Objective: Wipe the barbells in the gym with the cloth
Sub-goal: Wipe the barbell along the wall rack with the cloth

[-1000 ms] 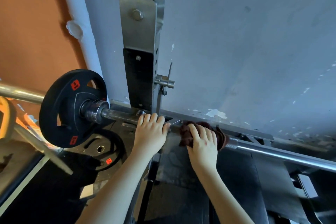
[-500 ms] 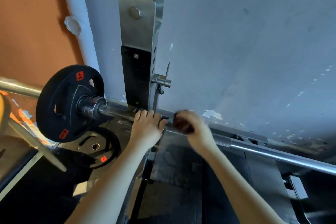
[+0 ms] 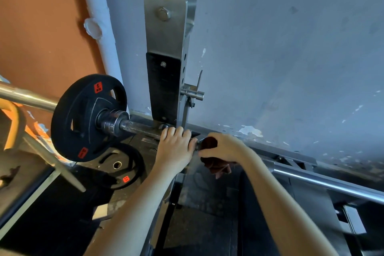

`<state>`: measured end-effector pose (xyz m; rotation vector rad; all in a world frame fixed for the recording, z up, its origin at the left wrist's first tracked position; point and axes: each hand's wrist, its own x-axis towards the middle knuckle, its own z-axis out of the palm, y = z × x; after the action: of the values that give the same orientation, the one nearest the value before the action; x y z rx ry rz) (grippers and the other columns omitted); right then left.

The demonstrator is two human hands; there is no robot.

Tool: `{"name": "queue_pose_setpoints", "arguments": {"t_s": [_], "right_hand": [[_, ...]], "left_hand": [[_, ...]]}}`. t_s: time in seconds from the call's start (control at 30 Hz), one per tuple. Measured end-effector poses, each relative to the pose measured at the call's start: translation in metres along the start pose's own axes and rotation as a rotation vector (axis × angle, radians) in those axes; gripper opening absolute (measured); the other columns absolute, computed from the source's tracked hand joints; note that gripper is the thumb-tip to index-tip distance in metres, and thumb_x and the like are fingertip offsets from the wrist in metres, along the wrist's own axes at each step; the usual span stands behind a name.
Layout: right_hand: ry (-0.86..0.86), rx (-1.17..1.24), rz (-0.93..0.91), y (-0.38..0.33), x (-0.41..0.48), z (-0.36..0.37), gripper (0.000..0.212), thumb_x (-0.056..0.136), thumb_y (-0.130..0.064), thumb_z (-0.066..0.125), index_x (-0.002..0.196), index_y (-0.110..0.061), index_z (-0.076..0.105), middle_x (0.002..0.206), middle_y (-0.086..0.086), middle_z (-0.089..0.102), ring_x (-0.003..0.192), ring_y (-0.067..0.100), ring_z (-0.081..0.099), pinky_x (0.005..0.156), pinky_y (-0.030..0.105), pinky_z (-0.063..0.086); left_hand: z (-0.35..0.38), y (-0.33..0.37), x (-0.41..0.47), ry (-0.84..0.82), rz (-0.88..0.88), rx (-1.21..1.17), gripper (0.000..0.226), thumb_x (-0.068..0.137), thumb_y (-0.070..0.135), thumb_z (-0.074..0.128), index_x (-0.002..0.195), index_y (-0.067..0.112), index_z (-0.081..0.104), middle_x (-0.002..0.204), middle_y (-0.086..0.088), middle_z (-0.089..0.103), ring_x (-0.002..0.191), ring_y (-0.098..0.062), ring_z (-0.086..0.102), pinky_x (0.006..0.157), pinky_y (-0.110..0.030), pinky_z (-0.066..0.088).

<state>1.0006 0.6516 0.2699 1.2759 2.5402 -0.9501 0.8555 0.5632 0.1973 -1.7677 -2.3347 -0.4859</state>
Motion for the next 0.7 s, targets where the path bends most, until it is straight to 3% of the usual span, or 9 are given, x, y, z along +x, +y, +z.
{"name": "queue_pose_setpoints", "arguments": {"t_s": [0.03, 0.1, 0.2, 0.27, 0.4, 0.47, 0.57, 0.63, 0.7], "right_hand": [[-0.042, 0.037, -0.013, 0.001, 0.000, -0.004, 0.034, 0.087, -0.055, 0.063, 0.108, -0.029, 0.056, 0.099, -0.004, 0.070, 0.082, 0.019, 0.068, 0.072, 0.028, 0.054], [0.087, -0.150, -0.028, 0.005, -0.002, 0.006, 0.036, 0.090, -0.058, 0.054, 0.114, -0.031, 0.055, 0.103, -0.005, 0.067, 0.090, 0.018, 0.063, 0.069, 0.029, 0.045], [0.583, -0.451, -0.130, 0.012, 0.000, 0.043, 0.038, 0.097, -0.052, 0.037, 0.101, -0.022, 0.059, 0.076, -0.002, 0.068, 0.067, 0.023, 0.065, 0.052, 0.028, 0.030], [0.714, -0.452, -0.124, 0.010, 0.000, 0.050, 0.040, 0.098, -0.046, 0.034, 0.089, -0.017, 0.060, 0.063, -0.001, 0.064, 0.055, 0.024, 0.062, 0.048, 0.027, 0.025], [0.534, -0.263, 0.075, 0.004, 0.010, 0.034, 0.033, 0.100, -0.037, 0.036, 0.087, -0.017, 0.058, 0.078, 0.002, 0.063, 0.073, 0.028, 0.059, 0.060, 0.032, 0.038], [0.325, -0.110, 0.122, 0.002, 0.018, 0.017, 0.032, 0.099, -0.031, 0.039, 0.080, -0.014, 0.059, 0.080, 0.004, 0.060, 0.080, 0.028, 0.056, 0.064, 0.032, 0.038], [0.058, 0.170, 0.118, 0.002, 0.026, -0.005, 0.028, 0.102, -0.024, 0.043, 0.105, -0.008, 0.066, 0.108, 0.013, 0.064, 0.095, 0.026, 0.056, 0.077, 0.029, 0.038], [0.073, 0.224, 0.095, 0.001, 0.026, -0.004, 0.029, 0.101, -0.031, 0.045, 0.099, -0.011, 0.066, 0.101, 0.011, 0.066, 0.090, 0.025, 0.059, 0.077, 0.032, 0.043], [0.495, -0.151, 0.009, 0.015, 0.012, 0.025, 0.032, 0.098, -0.039, 0.045, 0.091, -0.015, 0.065, 0.080, 0.004, 0.067, 0.074, 0.025, 0.063, 0.065, 0.033, 0.045]], "left_hand": [[0.000, 0.000, 0.000, 0.005, 0.002, 0.005, 0.056, 0.098, 0.044, 0.018, 0.098, 0.014, 0.066, 0.094, -0.005, 0.065, 0.094, -0.027, 0.060, 0.095, -0.045, 0.043], [0.000, 0.001, 0.000, 0.012, -0.001, 0.013, 0.055, 0.097, 0.044, 0.020, 0.096, 0.014, 0.066, 0.092, -0.005, 0.065, 0.092, -0.027, 0.060, 0.094, -0.044, 0.044], [0.002, 0.000, 0.001, 0.025, -0.009, 0.028, 0.052, 0.096, 0.044, 0.023, 0.093, 0.015, 0.066, 0.089, -0.004, 0.064, 0.090, -0.027, 0.060, 0.094, -0.044, 0.044], [0.003, 0.000, 0.001, 0.052, -0.004, 0.041, 0.050, 0.096, 0.043, 0.025, 0.092, 0.015, 0.066, 0.088, -0.004, 0.064, 0.089, -0.027, 0.060, 0.093, -0.044, 0.045], [0.006, -0.001, -0.001, 0.103, 0.009, 0.051, 0.046, 0.096, 0.041, 0.028, 0.091, 0.015, 0.065, 0.086, -0.004, 0.062, 0.086, -0.027, 0.059, 0.090, -0.043, 0.046], [0.007, -0.002, -0.001, 0.093, 0.017, 0.056, 0.046, 0.097, 0.042, 0.027, 0.091, 0.015, 0.064, 0.086, -0.003, 0.062, 0.086, -0.027, 0.058, 0.090, -0.043, 0.045], [0.007, -0.001, 0.000, 0.099, 0.029, 0.064, 0.045, 0.097, 0.042, 0.028, 0.089, 0.015, 0.064, 0.084, -0.003, 0.061, 0.085, -0.027, 0.057, 0.089, -0.043, 0.044], [0.007, -0.002, 0.003, 0.101, 0.021, 0.060, 0.046, 0.097, 0.041, 0.028, 0.087, 0.015, 0.065, 0.082, -0.003, 0.062, 0.082, -0.027, 0.058, 0.088, -0.043, 0.046], [0.006, -0.002, 0.006, 0.091, 0.020, 0.047, 0.048, 0.096, 0.041, 0.028, 0.085, 0.014, 0.066, 0.079, -0.004, 0.063, 0.079, -0.028, 0.059, 0.085, -0.043, 0.047]]}}
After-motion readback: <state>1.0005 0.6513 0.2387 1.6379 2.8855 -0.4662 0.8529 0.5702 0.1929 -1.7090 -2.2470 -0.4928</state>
